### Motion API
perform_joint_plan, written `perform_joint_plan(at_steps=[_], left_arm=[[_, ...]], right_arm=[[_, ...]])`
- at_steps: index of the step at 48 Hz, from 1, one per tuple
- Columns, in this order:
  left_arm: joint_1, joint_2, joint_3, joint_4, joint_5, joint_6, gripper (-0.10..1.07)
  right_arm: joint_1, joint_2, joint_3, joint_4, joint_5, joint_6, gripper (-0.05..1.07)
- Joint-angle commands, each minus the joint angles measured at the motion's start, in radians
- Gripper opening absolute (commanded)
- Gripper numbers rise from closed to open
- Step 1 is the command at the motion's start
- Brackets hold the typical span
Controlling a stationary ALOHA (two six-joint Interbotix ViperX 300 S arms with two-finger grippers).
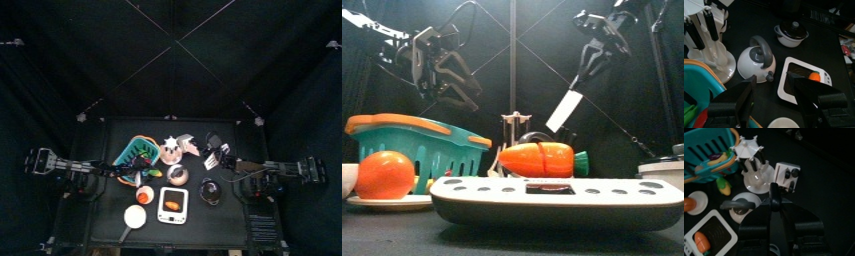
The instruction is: Pull cleaver out
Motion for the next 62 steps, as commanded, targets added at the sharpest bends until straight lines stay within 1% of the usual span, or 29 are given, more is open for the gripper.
perform_joint_plan(at_steps=[1,5,9,14,17,22,30,40,47,53,62], left_arm=[[-0.002,-0.009,-0.015,0.005,-0.008,0.003,0.87],[-0.003,-0.008,-0.018,0.005,-0.006,0.003,0.87],[-0.003,-0.008,-0.018,0.005,-0.008,0.005,0.87],[-0.003,-0.009,-0.021,0.006,-0.008,0.006,0.87],[-0.011,-0.014,-0.020,0.014,-0.008,0.006,0.87],[-0.035,-0.026,-0.018,0.028,-0.008,0.006,0.87],[-0.106,-0.049,0.002,0.032,-0.026,0.002,0.87],[-0.166,-0.072,0.046,0.031,-0.098,0.003,0.87],[-0.178,-0.112,0.051,0.032,-0.100,0.003,0.87],[-0.178,-0.153,0.063,0.032,-0.100,0.003,0.87],[-0.172,-0.164,0.083,0.025,-0.124,0.000,0.87]], right_arm=[[0.025,-0.086,0.055,-0.046,-0.129,0.009,0.50],[0.031,-0.124,0.109,-0.078,-0.245,0.008,0.50],[0.032,-0.141,0.158,-0.110,-0.364,-0.006,0.50],[0.032,-0.146,0.193,-0.166,-0.453,-0.014,0.50],[0.037,-0.149,0.210,-0.201,-0.485,-0.023,0.50],[0.037,-0.152,0.232,-0.252,-0.522,-0.035,0.50],[0.046,-0.158,0.253,-0.313,-0.549,-0.038,0.50],[0.044,-0.158,0.259,-0.347,-0.558,-0.038,0.50],[0.044,-0.158,0.270,-0.328,-0.565,-0.038,0.50],[0.046,-0.152,0.290,-0.319,-0.601,-0.037,0.50],[0.046,-0.160,0.319,-0.314,-0.657,-0.040,0.50]])
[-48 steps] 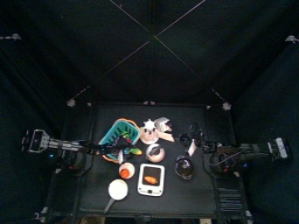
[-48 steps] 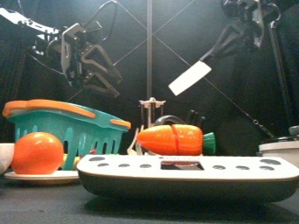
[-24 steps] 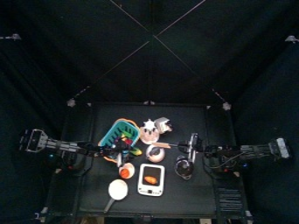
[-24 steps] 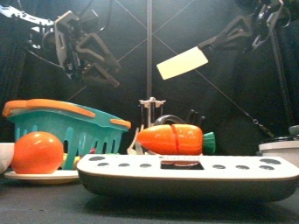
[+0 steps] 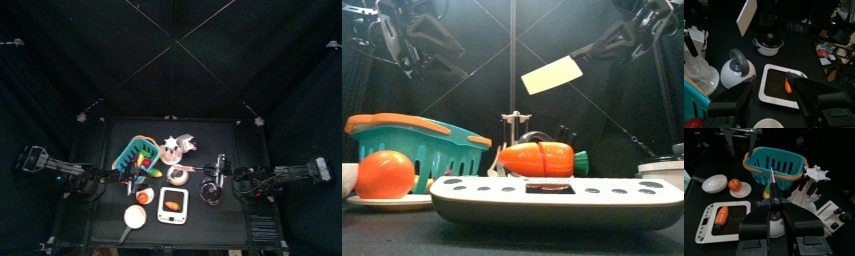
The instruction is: Pull cleaver out
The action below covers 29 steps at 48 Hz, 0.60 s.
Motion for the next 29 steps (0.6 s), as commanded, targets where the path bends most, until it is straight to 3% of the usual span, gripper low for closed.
perform_joint_plan(at_steps=[1,29], left_arm=[[0.003,0.000,-0.009,-0.006,-0.026,0.000,0.87],[0.002,0.005,-0.014,-0.043,-0.054,0.003,0.87]], right_arm=[[0.003,-0.008,-0.003,-0.002,-0.025,-0.002,0.50],[-0.005,-0.008,-0.043,-0.048,-0.054,-0.002,0.50]])
